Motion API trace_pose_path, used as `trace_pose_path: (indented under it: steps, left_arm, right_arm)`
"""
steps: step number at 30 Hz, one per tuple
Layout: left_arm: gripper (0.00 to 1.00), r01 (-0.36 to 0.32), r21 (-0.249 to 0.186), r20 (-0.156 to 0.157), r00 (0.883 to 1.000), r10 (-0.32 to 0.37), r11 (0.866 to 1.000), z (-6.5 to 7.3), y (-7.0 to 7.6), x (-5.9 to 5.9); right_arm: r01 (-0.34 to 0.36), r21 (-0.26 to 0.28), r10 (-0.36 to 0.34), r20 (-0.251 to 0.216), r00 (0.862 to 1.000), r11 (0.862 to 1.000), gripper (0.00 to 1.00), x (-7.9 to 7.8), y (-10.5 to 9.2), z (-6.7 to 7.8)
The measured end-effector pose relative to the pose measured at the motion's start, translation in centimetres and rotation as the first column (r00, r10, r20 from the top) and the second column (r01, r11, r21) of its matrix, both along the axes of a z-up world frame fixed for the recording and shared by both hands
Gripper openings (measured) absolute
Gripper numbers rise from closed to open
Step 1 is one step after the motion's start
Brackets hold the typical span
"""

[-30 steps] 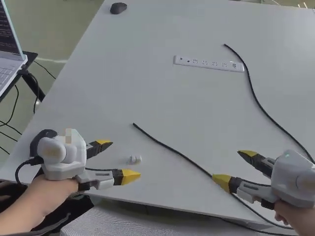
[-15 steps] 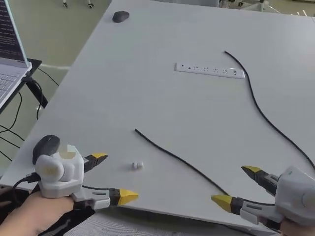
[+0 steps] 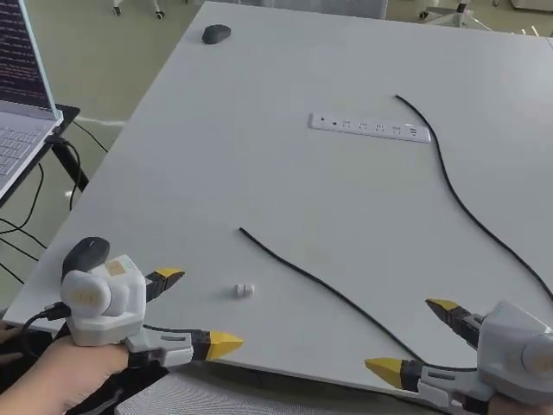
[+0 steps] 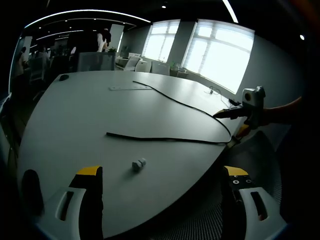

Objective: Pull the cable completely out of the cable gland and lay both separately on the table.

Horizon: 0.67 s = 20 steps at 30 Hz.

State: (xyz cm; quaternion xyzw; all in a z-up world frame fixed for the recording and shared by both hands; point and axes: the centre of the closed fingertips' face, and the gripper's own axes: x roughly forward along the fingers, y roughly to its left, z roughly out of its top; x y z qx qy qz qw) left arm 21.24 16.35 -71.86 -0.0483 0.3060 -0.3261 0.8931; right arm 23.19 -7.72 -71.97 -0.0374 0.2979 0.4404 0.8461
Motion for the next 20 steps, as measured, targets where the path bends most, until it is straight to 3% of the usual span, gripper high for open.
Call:
trace_pose_path:
  steps: [4,6,20]
  left_arm:
    - [0.99,0.003,0.003,0.002,1.000,-0.003,1.000,0.03,-0.24,0.04]
    - [0.99,0.003,0.004,-0.001,1.000,-0.003,1.000,-0.01,-0.35,0.10]
    - [0.98,0.000,0.006,0.004,1.000,0.000,1.000,0.31,-0.44,0.74]
  right_arm:
    - [-0.003,0.037,0.003,-0.011,1.000,0.999,0.99,-0.29,0.26,0.16]
    - [-0.001,0.013,0.001,-0.009,1.000,1.000,0.98,-0.27,0.04,-0.14]
    - [0.008,0.003,-0.008,-0.024,1.000,1.000,0.96,-0.13,-0.51,-0.67]
